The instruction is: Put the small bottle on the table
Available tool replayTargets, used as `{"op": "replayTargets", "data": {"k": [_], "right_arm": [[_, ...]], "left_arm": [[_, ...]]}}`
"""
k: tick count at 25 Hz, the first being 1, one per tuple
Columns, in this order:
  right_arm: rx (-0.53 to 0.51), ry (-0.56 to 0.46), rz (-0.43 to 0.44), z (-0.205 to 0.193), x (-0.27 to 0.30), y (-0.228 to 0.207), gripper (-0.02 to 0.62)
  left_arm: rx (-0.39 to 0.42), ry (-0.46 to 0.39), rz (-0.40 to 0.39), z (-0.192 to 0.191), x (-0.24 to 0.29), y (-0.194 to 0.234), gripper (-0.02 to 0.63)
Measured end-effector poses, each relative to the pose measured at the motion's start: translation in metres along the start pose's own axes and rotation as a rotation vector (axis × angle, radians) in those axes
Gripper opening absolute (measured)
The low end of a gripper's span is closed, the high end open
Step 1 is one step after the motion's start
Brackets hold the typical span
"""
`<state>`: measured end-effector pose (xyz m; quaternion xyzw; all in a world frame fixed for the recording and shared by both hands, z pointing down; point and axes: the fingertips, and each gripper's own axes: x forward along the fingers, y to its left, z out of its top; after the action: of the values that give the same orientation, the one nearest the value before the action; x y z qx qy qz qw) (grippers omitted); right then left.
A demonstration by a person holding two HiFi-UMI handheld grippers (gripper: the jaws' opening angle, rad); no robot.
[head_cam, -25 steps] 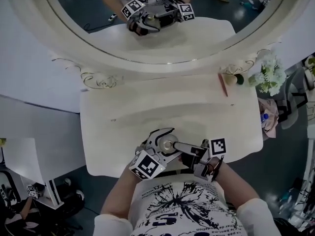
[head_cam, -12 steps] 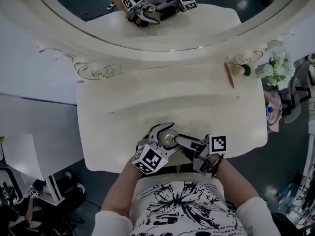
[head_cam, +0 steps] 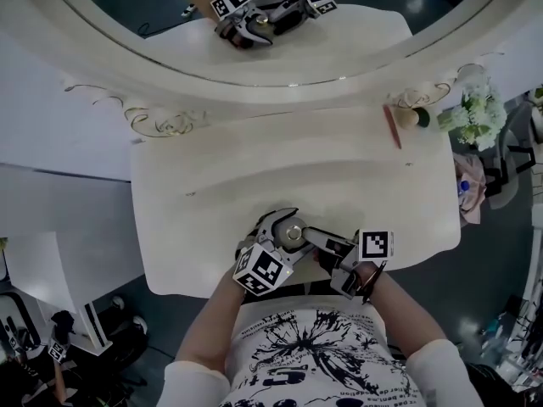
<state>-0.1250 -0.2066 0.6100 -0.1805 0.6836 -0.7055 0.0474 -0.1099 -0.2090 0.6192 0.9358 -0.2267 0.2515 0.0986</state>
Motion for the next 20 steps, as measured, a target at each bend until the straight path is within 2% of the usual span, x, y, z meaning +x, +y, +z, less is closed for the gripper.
{"op": "replayTargets", "data": {"k": [8,12,14,17,20], "right_arm": [[-0.029,0.014,0.024,-0.003,0.001,0.004,0.273],[-0.007,0.007,-0.036,-0.006,-0.004,-0.005,0.265],[-0.028,0.008,-0.014,-0.005,-0.002,0.001,0.258],[-0.036,-0.025,-0.002,-0.002,-0.005,0.009,0.198],[-0.103,-0.115,0.02,0.01,-0.016,0.028,0.132]], "left_arm": [[0.032,0.006,-0.016,0.0,0.002,-0.004,0.353],[0.02,0.003,-0.015,-0.001,0.001,-0.006,0.353],[0.004,-0.005,0.001,0.001,-0.001,-0.004,0.354],[-0.012,-0.049,0.044,0.011,-0.009,-0.001,0.353],[0.027,-0.059,0.078,0.023,-0.018,-0.002,0.353]]}}
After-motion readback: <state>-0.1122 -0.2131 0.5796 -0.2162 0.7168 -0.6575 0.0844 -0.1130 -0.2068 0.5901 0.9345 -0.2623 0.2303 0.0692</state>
